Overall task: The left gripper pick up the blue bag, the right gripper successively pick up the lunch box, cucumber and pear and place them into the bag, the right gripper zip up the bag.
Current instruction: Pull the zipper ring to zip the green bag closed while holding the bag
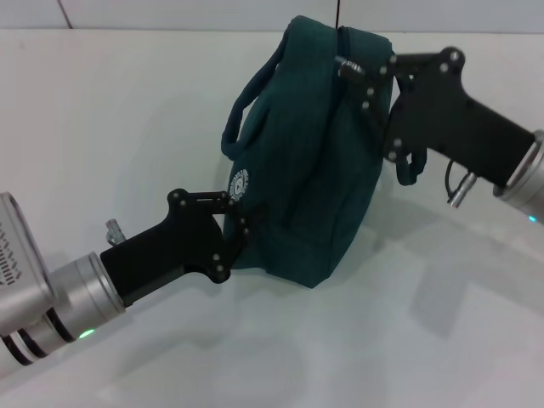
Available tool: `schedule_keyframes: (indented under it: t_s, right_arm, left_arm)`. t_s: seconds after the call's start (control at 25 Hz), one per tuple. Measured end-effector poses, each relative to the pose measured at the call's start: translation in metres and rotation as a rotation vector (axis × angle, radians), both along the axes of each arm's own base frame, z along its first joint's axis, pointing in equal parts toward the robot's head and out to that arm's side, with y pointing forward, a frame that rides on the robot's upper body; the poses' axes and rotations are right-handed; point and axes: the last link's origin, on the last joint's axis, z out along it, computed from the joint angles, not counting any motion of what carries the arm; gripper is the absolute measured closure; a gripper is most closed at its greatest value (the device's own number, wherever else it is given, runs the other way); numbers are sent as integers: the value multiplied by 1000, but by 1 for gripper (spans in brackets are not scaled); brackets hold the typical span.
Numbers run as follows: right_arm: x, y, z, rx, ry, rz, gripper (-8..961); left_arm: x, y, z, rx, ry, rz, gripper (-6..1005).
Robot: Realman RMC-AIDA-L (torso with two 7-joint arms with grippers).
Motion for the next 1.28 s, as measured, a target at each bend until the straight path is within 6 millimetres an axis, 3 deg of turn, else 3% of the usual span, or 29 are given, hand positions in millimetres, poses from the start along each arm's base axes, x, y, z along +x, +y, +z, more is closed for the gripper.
schedule_keyframes:
  t_s: [0.56, 0.76, 0.88, 1.08, 1.28]
  right_arm:
    - [-2, -2, -3, 11, -19, 21, 942]
    - [-3, -1, -3, 11, -19, 26, 942]
    - [-3, -1, -3, 12, -19, 24, 942]
    - [-2, -1, -3, 11, -20, 21, 942]
    - [0, -2, -2, 17, -12, 10, 941]
  left_arm:
    - [16, -1, 15, -3, -177, -14, 779]
    - [25, 8, 13, 2, -197, -19, 562]
    - [29, 13, 14, 11, -205, -26, 323]
    - [29, 18, 16, 36, -214, -7, 138]
    - [29, 23, 14, 40, -191, 5, 372]
